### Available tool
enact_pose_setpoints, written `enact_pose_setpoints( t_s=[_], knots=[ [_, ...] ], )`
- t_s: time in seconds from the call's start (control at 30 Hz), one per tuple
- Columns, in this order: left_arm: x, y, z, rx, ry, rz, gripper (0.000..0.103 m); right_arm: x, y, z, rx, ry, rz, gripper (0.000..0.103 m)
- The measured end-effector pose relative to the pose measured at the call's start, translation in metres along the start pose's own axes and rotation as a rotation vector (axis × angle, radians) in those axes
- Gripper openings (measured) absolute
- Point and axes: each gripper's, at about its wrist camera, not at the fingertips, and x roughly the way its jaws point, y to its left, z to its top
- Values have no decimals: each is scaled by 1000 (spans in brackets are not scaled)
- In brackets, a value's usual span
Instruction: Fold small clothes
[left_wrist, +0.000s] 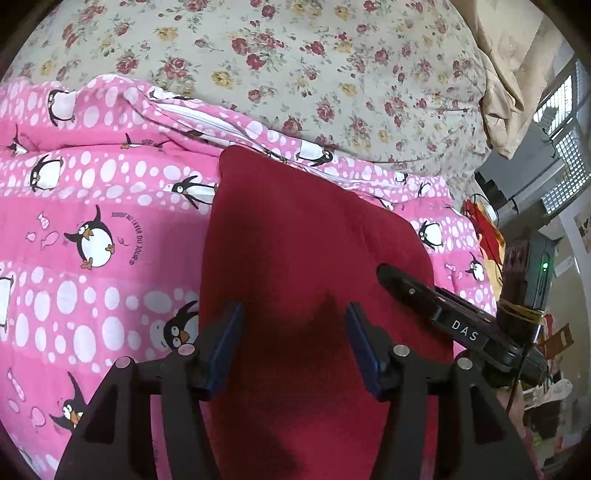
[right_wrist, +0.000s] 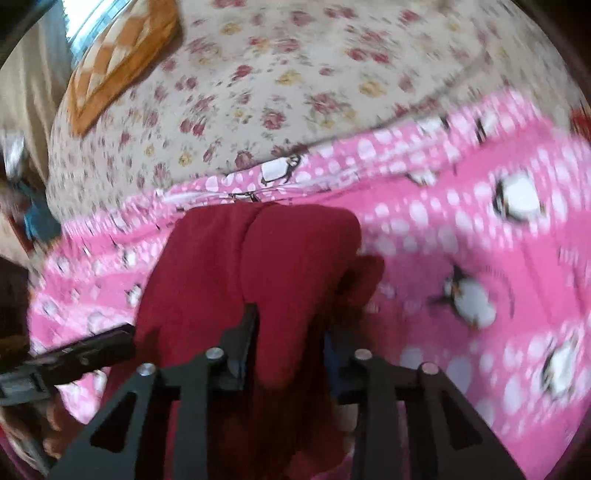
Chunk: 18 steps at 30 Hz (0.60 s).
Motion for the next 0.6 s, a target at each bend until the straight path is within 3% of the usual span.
enact_pose_setpoints(
  t_s=[0.1,0.23,0.27,0.5,0.6],
  knots=[
    [-2,-2,-3,17,-5,6,36,-6,-3,-3,17,-3,4,33],
    [-5,0,-4,18,-2,6,36,-19,-21,-15,124,-15,17,65],
    [-5,1,-5,19,-2,1,37,-22,-24,-19,147,-18,34,69],
    [-5,5,-6,26,-1,-13,38,-20,-43,-32,285,-5,191,74],
    [-2,6,-6,31,-1,-43,50,-13,-44,-34,305,-1,226,81]
  ],
)
